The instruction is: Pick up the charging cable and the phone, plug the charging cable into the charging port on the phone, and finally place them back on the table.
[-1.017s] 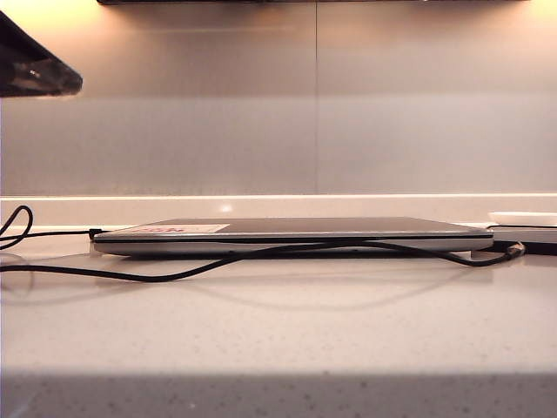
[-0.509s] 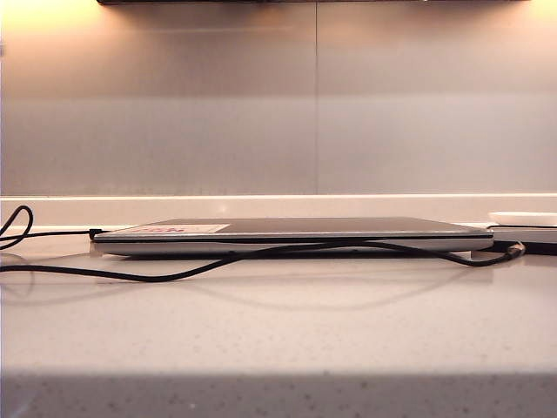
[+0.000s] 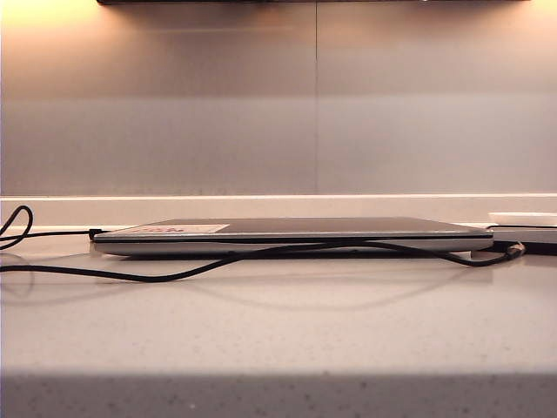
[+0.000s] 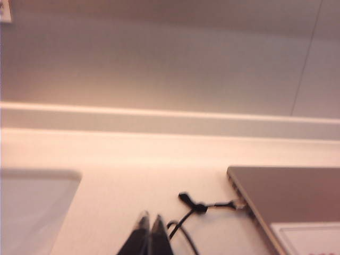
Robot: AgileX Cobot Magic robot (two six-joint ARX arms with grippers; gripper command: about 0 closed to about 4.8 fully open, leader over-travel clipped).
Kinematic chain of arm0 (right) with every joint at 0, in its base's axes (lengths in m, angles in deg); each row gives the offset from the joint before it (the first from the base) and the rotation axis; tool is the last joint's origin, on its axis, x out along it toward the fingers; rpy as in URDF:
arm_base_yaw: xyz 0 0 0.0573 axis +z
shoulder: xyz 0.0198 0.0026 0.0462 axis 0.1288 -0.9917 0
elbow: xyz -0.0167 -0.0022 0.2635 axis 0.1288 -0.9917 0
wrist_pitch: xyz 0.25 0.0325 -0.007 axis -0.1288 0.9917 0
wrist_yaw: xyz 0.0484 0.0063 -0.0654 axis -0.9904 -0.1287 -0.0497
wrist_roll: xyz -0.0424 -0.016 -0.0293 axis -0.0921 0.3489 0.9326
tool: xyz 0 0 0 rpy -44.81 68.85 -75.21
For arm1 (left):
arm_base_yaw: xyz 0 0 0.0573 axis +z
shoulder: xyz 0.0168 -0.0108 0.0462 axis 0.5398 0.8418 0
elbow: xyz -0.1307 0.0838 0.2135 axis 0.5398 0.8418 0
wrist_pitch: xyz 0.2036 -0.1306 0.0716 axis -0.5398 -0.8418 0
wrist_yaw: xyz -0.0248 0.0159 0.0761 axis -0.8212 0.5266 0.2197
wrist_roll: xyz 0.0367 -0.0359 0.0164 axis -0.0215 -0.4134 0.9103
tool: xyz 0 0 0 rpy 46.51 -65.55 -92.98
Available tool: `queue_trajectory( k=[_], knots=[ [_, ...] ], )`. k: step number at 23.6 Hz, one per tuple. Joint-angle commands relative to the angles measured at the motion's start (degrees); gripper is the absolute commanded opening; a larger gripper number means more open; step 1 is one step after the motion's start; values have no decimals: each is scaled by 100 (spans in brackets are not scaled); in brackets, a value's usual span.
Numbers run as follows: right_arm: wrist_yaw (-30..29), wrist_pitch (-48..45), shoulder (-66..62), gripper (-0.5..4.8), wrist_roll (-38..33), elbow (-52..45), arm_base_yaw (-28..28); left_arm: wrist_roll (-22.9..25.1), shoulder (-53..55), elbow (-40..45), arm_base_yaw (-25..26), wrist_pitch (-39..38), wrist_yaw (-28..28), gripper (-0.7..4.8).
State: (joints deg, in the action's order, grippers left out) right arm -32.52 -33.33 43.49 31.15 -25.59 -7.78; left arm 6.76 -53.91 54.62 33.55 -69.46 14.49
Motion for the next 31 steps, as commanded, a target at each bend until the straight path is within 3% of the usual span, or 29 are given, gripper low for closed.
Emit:
queue_trajectory(
  k=[1,6,9,31],
  knots=[
    [7,-76,17,-6,20,39,11,17,2,160,9,57,-9,-6],
    [7,-76,17,-6,22,39,11,35,2,157,7,-168,-9,-6],
    [7,-76,17,-6,20,39,11,424,2,157,7,-221,-9,-6],
    [9,-81,17,-6,20,37,11,400,2,157,7,-203,-9,-6]
  ],
)
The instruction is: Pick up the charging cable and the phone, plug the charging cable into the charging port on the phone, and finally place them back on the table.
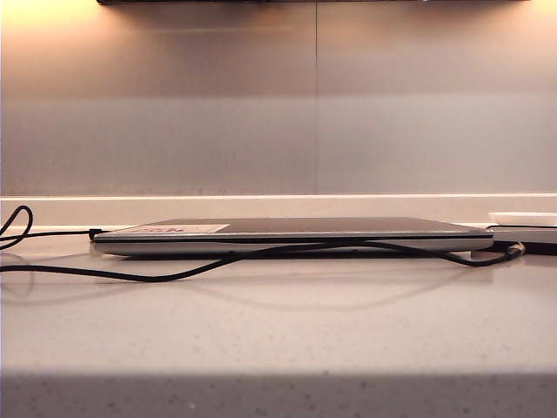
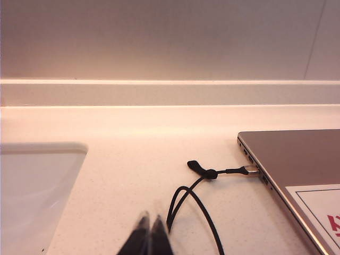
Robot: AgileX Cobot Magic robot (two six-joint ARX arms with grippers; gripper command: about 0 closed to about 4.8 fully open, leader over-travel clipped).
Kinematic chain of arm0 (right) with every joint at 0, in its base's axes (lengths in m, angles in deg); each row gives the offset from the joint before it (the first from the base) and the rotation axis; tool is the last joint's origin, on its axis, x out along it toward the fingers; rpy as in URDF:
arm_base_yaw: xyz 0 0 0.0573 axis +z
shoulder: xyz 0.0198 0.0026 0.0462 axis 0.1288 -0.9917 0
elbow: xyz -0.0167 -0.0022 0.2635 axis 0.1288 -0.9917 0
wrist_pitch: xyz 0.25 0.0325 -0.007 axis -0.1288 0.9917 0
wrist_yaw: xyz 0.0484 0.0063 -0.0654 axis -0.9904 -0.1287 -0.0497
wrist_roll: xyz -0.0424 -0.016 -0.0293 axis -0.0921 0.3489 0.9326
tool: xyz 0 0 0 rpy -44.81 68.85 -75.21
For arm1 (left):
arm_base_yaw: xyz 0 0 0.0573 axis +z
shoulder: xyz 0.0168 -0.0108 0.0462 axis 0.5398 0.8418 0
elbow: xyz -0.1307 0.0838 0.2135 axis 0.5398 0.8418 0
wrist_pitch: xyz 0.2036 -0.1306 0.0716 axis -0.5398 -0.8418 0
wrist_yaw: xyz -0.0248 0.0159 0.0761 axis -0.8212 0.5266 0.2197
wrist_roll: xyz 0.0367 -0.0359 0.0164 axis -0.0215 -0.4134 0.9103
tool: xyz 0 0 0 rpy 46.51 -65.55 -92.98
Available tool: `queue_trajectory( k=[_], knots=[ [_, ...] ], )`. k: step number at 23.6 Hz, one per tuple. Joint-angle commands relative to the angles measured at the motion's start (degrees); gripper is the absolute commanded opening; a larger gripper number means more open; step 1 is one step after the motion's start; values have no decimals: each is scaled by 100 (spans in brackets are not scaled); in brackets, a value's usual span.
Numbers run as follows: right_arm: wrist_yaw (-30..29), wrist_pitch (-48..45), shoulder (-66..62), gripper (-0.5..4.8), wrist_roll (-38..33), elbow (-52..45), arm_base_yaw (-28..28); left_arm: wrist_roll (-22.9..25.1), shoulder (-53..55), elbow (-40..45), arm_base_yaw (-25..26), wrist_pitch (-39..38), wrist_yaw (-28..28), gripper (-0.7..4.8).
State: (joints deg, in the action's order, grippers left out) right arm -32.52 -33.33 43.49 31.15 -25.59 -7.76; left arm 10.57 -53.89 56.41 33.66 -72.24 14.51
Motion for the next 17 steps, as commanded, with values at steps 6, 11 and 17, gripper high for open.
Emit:
queue_trajectory(
  k=[6,11,17],
  knots=[
    [1121,-3193,623,-6,37,-1204,17,20,0,-22,-4,74,-11,-6],
    [1204,-4188,1307,-6,39,-2192,22,20,0,-22,-4,74,-11,-6],
    [1207,-4035,2317,-6,39,-2922,164,20,0,-22,-4,74,-11,-6]
  ],
)
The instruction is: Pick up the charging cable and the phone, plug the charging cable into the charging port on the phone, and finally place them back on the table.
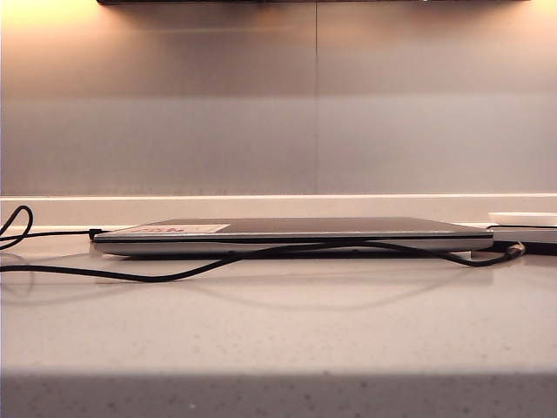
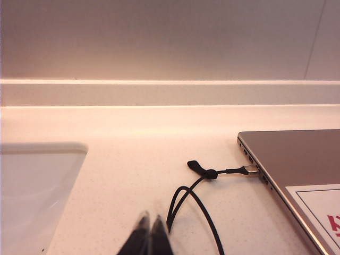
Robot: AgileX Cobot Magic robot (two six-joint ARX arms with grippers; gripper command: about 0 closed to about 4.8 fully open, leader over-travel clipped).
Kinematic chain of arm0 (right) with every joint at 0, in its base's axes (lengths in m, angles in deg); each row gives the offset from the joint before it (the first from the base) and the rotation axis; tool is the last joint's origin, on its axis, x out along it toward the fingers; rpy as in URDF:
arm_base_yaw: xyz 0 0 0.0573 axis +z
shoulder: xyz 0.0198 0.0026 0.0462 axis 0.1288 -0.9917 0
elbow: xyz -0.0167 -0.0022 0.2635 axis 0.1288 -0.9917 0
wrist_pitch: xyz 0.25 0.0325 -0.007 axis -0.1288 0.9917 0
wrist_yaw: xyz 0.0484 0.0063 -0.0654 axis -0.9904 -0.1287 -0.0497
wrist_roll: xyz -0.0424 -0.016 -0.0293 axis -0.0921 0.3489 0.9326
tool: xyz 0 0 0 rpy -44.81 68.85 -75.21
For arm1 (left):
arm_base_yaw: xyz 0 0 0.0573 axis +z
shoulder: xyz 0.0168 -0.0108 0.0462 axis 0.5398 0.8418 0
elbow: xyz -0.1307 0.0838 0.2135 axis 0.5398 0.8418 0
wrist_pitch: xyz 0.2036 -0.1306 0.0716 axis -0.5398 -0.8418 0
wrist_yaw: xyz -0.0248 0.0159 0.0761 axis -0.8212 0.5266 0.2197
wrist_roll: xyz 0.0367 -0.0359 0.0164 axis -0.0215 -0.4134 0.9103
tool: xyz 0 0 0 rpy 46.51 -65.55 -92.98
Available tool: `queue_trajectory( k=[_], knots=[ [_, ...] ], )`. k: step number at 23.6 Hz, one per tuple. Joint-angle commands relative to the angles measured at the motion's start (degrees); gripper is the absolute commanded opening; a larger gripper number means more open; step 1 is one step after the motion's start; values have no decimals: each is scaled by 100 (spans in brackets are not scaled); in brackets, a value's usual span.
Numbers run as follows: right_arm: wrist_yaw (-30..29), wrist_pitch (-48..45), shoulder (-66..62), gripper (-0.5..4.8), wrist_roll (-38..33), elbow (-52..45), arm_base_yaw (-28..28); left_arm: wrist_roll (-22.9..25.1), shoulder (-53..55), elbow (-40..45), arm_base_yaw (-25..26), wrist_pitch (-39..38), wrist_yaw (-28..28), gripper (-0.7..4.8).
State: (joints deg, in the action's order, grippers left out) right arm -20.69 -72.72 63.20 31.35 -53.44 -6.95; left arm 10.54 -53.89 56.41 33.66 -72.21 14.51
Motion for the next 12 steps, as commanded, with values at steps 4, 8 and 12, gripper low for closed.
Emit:
queue_trajectory(
  k=[4,8,12],
  knots=[
    [122,-101,1056,-6,20,-570,181,24,0,-22,-4,70,-11,-6],
    [175,-101,1672,-6,17,-1021,195,24,0,-22,-4,72,-11,-6],
    [173,-109,2127,-6,17,-1445,177,24,0,-22,-4,72,-11,-6]
  ],
)
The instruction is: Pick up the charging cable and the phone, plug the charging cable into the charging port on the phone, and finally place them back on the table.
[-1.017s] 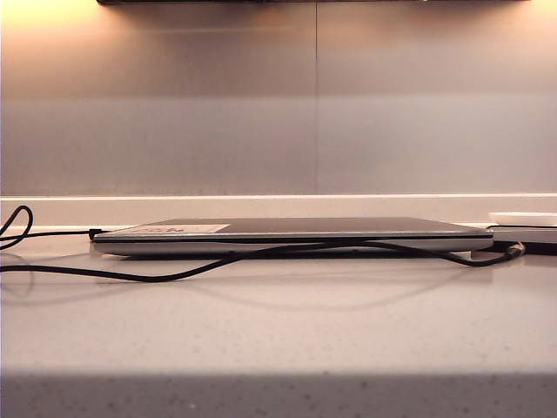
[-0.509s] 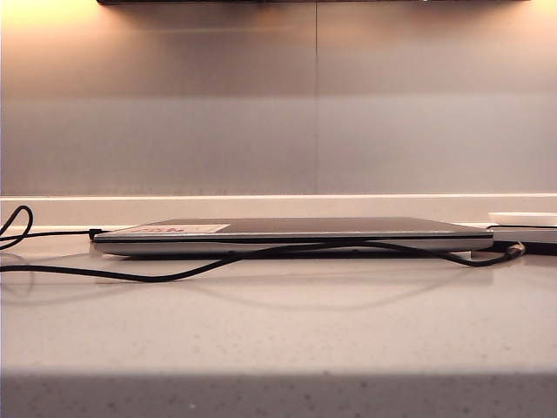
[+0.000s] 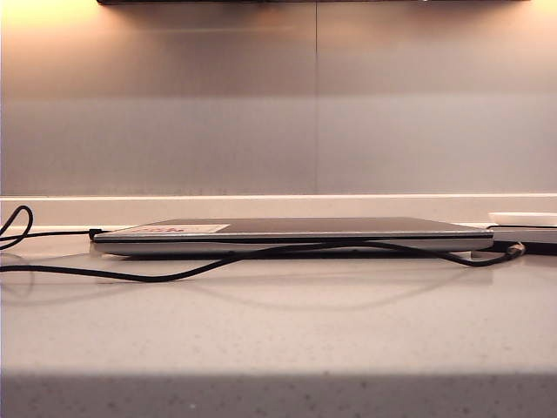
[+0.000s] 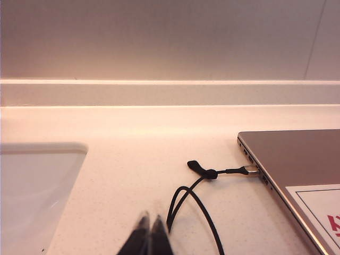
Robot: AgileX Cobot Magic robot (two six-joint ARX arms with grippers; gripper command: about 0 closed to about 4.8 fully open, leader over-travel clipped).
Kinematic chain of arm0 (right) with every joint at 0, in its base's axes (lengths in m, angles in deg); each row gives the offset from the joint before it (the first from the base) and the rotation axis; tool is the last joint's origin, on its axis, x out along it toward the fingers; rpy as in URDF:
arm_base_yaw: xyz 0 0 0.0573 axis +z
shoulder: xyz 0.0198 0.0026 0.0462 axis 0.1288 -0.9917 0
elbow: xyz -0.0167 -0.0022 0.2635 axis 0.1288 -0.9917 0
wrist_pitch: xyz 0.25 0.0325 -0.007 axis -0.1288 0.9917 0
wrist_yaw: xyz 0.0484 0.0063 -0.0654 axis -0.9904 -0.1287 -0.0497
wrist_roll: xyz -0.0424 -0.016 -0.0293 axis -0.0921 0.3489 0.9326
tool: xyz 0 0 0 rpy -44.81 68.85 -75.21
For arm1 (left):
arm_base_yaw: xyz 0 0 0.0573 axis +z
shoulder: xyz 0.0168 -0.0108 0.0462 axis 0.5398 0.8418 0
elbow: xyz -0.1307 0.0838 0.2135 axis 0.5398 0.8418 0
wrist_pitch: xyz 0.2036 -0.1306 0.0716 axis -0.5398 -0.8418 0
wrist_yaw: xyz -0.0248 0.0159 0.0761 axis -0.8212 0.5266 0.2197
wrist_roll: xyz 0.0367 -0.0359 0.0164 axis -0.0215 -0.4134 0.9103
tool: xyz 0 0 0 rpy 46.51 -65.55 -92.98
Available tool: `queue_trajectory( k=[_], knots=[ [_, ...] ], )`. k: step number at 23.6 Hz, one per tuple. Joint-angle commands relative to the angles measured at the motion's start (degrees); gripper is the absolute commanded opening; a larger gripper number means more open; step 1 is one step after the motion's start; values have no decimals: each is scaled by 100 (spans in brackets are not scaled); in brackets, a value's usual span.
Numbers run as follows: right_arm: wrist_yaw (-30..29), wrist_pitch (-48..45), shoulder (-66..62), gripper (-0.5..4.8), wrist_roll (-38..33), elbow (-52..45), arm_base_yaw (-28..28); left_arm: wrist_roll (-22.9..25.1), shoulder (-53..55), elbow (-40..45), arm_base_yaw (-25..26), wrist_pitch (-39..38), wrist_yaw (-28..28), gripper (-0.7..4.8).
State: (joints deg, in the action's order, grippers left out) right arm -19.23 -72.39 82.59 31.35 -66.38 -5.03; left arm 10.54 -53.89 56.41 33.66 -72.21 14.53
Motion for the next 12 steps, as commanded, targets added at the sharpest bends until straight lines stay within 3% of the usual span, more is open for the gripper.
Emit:
queue_trajectory(
  k=[1,12],
  knots=[
    [26,-140,330,-6,17,-271,-20,22,0,-22,-4,72,-13,-6],
    [-297,-310,380,-6,17,-417,-431,24,0,-22,-4,70,-13,-6]
  ],
)
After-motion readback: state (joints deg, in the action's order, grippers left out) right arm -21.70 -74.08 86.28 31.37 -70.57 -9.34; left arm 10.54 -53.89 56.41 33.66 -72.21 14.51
